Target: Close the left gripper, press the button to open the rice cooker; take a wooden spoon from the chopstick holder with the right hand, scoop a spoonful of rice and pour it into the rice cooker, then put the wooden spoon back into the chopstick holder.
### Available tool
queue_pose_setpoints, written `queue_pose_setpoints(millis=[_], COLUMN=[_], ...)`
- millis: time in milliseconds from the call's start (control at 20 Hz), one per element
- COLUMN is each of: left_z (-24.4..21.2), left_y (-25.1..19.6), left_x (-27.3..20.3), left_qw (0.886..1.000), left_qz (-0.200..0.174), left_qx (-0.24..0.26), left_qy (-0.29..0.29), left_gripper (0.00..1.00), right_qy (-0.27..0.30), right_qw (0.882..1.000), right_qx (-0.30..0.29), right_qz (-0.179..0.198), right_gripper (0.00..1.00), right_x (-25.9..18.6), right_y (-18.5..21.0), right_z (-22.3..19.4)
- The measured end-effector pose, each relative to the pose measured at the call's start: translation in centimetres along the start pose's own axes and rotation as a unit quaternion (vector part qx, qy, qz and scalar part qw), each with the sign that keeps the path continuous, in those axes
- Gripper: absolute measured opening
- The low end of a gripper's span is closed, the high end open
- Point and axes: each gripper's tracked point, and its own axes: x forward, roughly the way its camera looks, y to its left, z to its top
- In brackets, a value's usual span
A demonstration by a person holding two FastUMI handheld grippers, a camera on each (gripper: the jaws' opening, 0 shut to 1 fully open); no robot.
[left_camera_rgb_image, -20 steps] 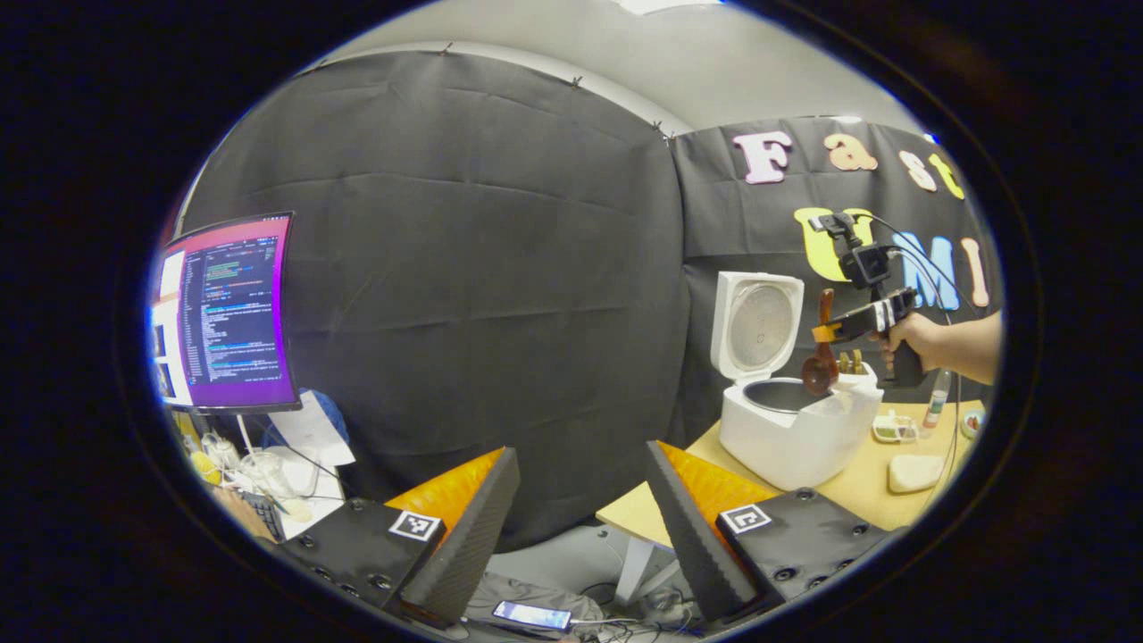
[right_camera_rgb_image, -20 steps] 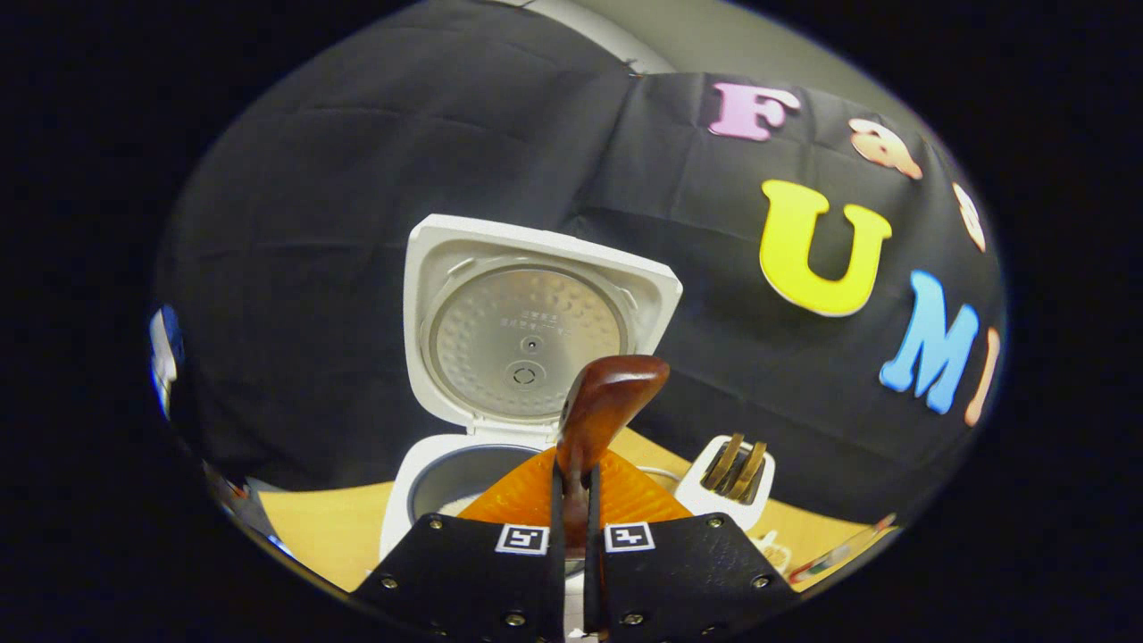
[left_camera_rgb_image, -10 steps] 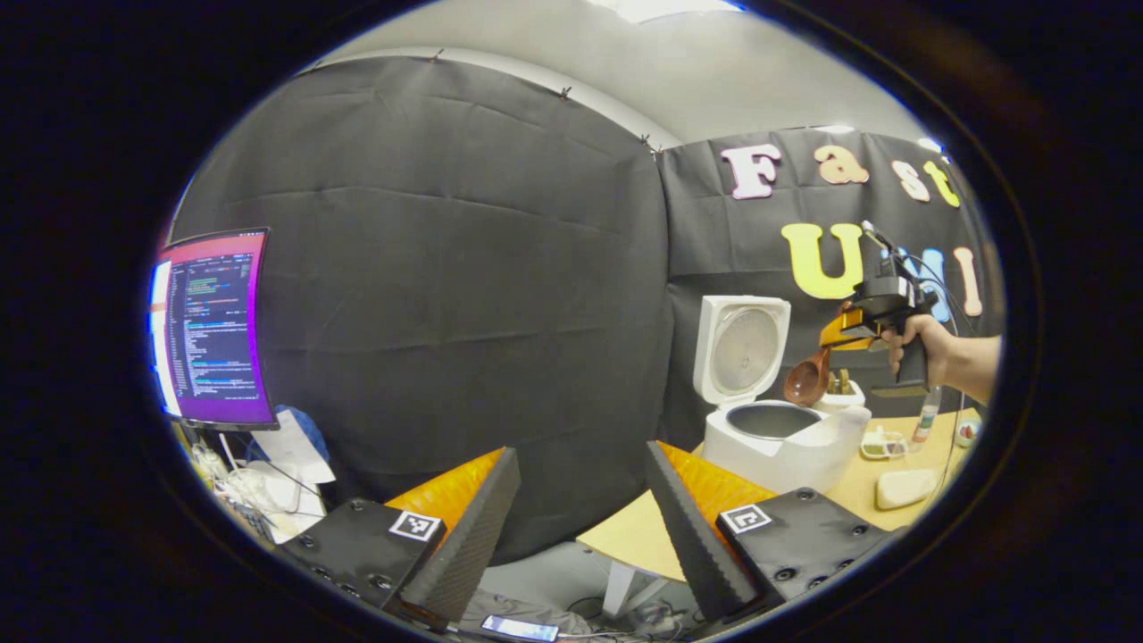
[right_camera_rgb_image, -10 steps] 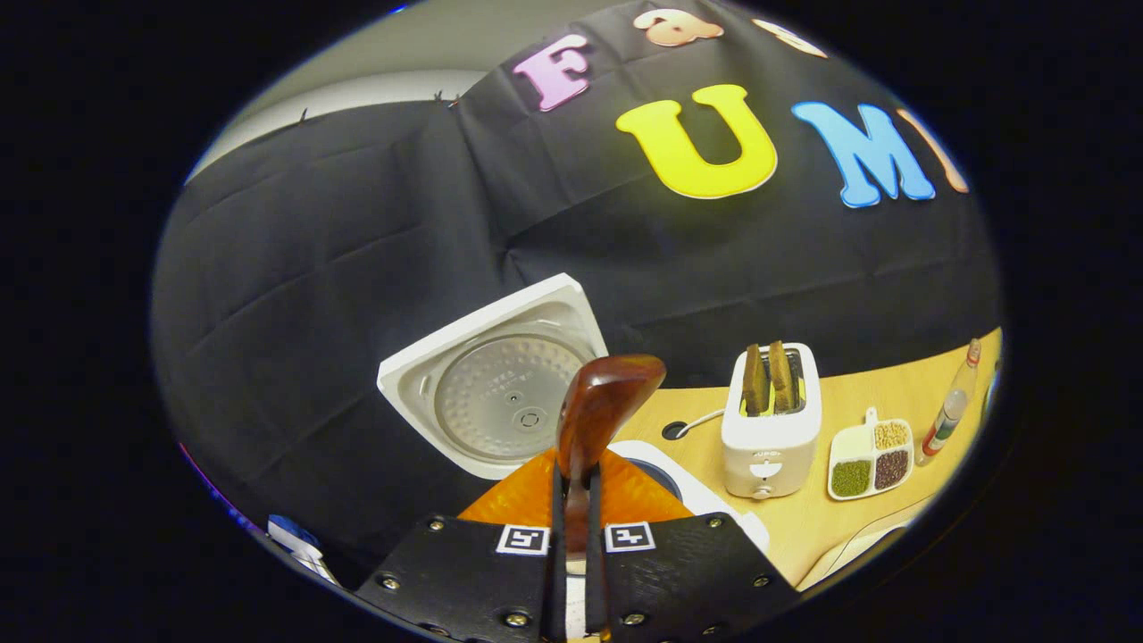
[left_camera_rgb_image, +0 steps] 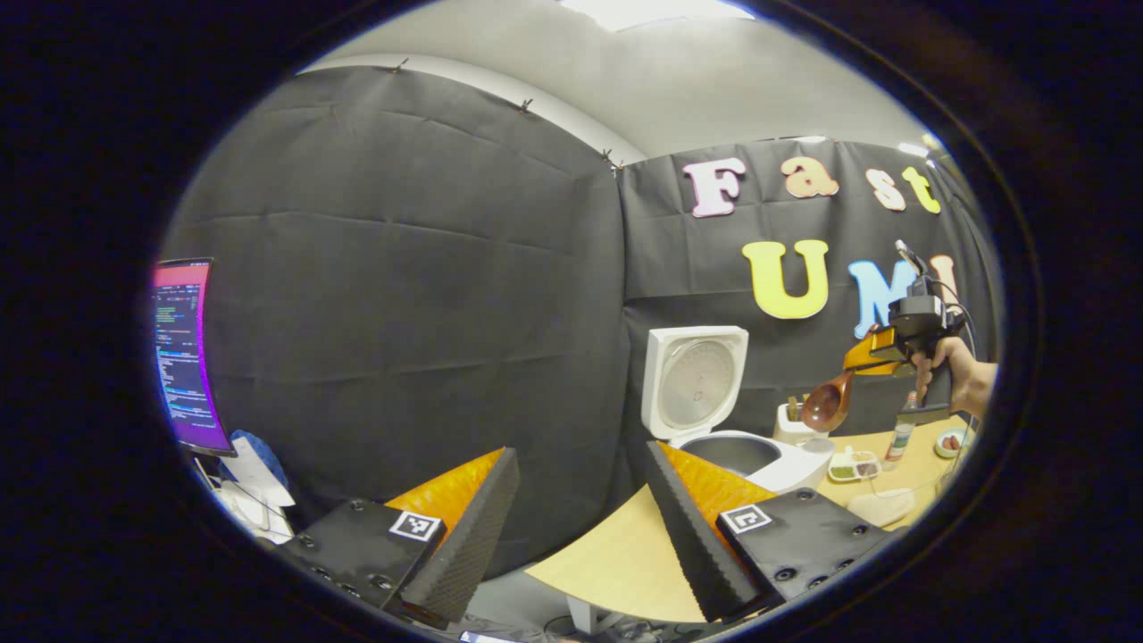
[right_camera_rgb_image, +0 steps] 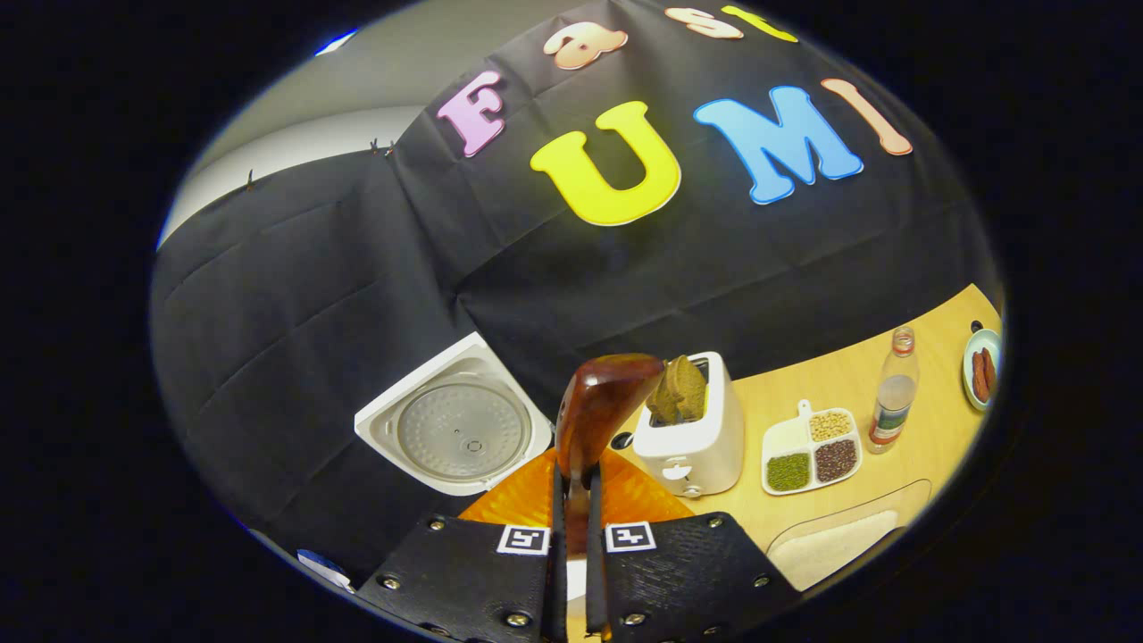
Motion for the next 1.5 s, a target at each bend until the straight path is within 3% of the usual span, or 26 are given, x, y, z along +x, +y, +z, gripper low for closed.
queue_pose_setpoints(millis=[800,1500], left_z=[2.1,3.5], left_y=[-14.2,-23.7], left_x=[-1.2,-4.3], left_qw=[0.994,0.987], left_qz=[-0.107,-0.162], left_qx=[-0.008,0.002], left_qy=[-0.013,-0.012], left_gripper=[0.98,0.98], right_qy=[-0.06,-0.064], right_qw=[0.991,0.973], right_qx=[0.004,0.013], right_qz=[-0.123,-0.22], right_gripper=[0.08,0.08], right_x=[-12.3,-22.3], right_y=[-17.2,-31.1], right_z=[6.3,5.3])
